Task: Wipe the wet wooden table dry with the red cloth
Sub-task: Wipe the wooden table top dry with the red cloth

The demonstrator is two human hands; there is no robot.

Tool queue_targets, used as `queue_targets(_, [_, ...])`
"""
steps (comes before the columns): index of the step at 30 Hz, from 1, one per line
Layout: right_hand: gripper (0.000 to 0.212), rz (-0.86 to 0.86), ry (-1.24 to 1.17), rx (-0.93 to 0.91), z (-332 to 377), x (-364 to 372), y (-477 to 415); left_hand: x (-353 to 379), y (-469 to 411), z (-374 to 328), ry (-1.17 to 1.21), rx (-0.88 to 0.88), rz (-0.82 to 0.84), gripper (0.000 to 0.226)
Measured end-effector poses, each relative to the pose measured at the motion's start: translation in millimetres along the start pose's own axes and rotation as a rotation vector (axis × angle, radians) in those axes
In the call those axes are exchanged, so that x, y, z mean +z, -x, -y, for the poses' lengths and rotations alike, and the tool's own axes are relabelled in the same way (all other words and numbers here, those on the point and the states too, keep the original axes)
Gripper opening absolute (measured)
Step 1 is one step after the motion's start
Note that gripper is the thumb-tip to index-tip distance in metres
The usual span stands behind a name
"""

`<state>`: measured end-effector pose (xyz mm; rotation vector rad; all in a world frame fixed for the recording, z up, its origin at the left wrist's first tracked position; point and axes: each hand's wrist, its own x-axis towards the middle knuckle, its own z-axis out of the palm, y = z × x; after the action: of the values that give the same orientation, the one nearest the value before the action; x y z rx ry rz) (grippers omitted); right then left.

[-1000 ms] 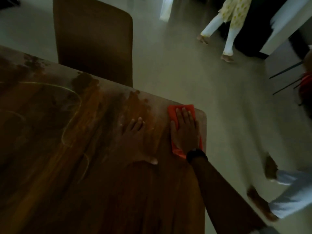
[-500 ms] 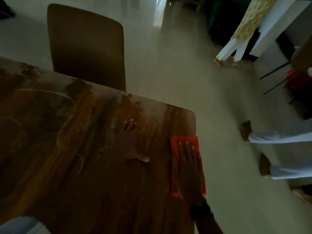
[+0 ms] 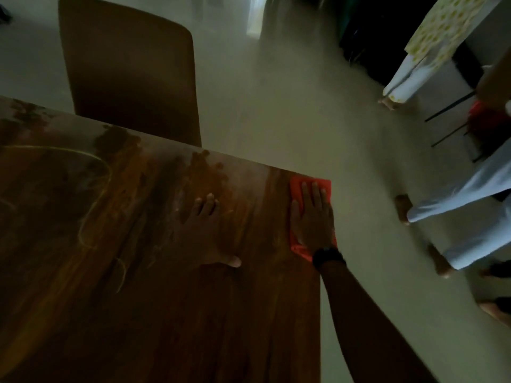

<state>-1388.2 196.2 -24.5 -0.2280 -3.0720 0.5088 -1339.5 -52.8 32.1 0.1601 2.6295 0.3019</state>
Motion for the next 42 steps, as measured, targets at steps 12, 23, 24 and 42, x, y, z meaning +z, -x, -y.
queue_targets(12, [0.069,-0.015,-0.017,-0.056,-2.5,-5.2,49.2,-1.2,2.3,-4.6,-0.009,0.005,0.023,0.134])
queue_targets(23, [0.069,0.031,0.122,-0.136,-10.9,-8.9,85.8,6.7,-1.1,0.7,-0.014,-0.015,-0.048,0.136])
queue_targets(24, [0.069,0.015,0.119,-0.115,-4.3,-7.1,63.7,8.5,-2.5,1.9,-0.030,-0.023,-0.063,0.139])
queue_targets(42, [0.057,0.056,0.042,-0.302,83.3,26.0,133.5,36.6,67.2,18.3,0.045,0.042,-0.240,0.147])
